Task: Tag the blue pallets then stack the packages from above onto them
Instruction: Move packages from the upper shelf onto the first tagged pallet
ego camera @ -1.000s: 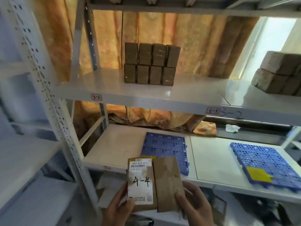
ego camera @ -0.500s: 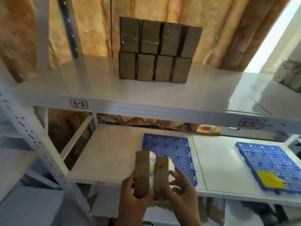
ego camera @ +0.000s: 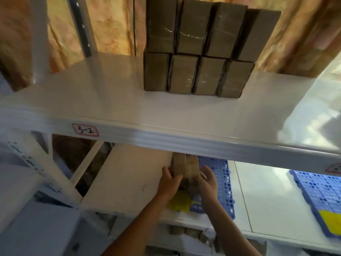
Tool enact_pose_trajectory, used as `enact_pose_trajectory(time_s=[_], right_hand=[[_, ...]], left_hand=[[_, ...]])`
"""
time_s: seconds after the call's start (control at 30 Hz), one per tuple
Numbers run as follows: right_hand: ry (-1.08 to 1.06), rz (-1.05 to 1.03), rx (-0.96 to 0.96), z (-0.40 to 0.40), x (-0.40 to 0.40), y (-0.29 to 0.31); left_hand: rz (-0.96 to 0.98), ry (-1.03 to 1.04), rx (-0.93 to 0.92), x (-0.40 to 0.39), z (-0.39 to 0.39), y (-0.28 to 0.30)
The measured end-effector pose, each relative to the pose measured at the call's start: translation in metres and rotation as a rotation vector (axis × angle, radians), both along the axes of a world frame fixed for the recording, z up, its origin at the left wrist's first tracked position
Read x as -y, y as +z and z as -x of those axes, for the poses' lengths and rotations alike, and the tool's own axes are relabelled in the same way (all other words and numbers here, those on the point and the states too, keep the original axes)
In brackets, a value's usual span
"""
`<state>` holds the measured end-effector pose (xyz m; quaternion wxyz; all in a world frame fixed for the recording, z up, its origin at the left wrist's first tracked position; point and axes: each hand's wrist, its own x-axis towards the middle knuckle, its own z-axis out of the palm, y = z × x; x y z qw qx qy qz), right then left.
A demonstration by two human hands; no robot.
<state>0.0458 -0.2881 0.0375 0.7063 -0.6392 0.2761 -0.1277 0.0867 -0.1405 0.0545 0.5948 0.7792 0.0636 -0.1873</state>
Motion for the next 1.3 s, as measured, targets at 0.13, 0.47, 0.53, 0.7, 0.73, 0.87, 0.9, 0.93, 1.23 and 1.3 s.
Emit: enact_pose_trajectory(time_s=[0.13,0.47,0.53,0.7,0.73,0.87,0.9,0.93,1.23,1.3], right_hand=[[0.022,0.036,-0.044,-0.03,0.013,-0.008],[0.143,0.153,-0.206,-0.033,0.017,-0.015],[0.078,0.242,-0.204,-0.026,0.02,-0.014],[0.024,0.707,-0.557,0.003,0.064,-0.033],[0.076,0.741,-0.569,0.007,0.069,-0.037],[0.007,0.735,-0.482,0.025,0.075,-0.042],[-0.002,0.738,-0.479,0.028,0.077,-0.043],[-0.003,0.746,-0.477,0.032,0.079,-0.045],[0.1,0.764,-0.535,0.044,0.089,-0.038],[0.086,0.818,-0.472,0.05,0.089,-0.037]], left_hand=[[-0.066,-0.016,-0.006,0.009,-0.022,-0.001],[-0.147,-0.059,0.105,0.003,-0.039,-0.004],[-0.135,-0.028,0.067,-0.002,-0.042,-0.012],[-0.155,-0.016,-0.072,-0.011,-0.035,-0.038],[-0.164,-0.004,-0.076,-0.011,-0.032,-0.04],[-0.183,0.036,-0.056,-0.015,-0.016,-0.051],[-0.188,0.043,-0.052,-0.016,-0.01,-0.054],[-0.194,0.049,-0.049,-0.019,-0.004,-0.058],[-0.221,-0.037,-0.041,-0.037,0.026,-0.073],[-0.201,-0.113,-0.021,-0.044,0.029,-0.073]])
